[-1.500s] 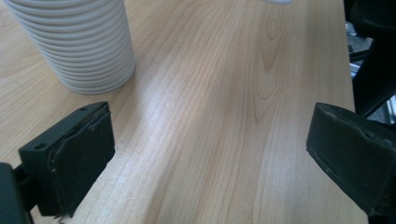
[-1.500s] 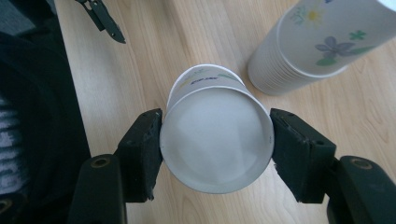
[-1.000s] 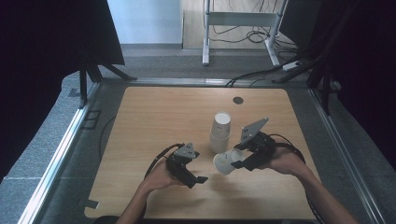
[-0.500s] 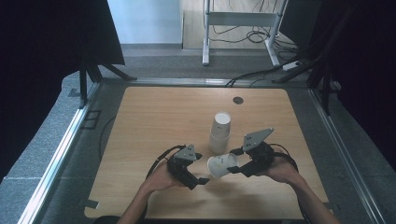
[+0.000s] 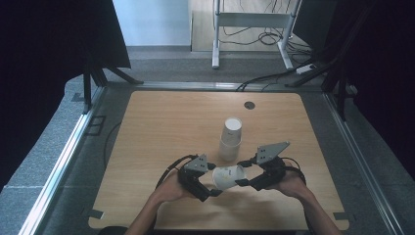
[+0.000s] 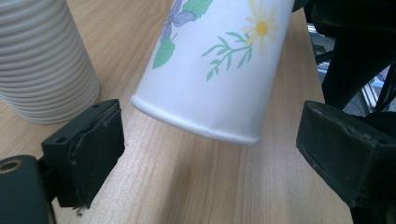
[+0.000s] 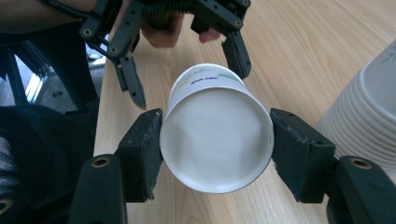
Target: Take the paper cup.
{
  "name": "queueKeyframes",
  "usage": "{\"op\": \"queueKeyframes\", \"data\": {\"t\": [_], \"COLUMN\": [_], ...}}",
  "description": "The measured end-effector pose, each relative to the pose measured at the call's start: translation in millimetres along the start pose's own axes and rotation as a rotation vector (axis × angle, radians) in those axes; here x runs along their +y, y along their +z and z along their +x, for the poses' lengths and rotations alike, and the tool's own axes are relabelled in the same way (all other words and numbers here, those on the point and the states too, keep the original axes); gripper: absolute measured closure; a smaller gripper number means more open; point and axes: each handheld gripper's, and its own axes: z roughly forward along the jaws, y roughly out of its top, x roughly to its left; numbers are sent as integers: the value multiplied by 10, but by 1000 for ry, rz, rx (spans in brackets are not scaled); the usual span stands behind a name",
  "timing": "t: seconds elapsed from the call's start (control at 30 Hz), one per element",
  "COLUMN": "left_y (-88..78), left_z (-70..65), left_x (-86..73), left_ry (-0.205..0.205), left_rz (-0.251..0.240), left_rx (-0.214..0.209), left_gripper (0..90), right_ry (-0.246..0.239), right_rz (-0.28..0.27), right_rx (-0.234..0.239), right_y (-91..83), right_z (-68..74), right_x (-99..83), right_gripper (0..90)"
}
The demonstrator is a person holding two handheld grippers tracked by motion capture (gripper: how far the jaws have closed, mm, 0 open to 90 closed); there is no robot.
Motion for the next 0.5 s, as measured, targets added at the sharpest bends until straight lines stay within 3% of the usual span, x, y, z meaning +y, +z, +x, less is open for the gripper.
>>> {"op": "queueKeyframes", "data": {"t": [0.5], "left_y": [84], "left_z": [-20], "left_x": [-33], "left_ry": [26], "left_rz": [9], "left_rx": [-30], "left_gripper": [131], "right_ry": [13], "right_rz": [-55], "right_rx": [57], "right_y": [83], "right_z": [8], "right_x": [-106], "right_gripper": [374]}}
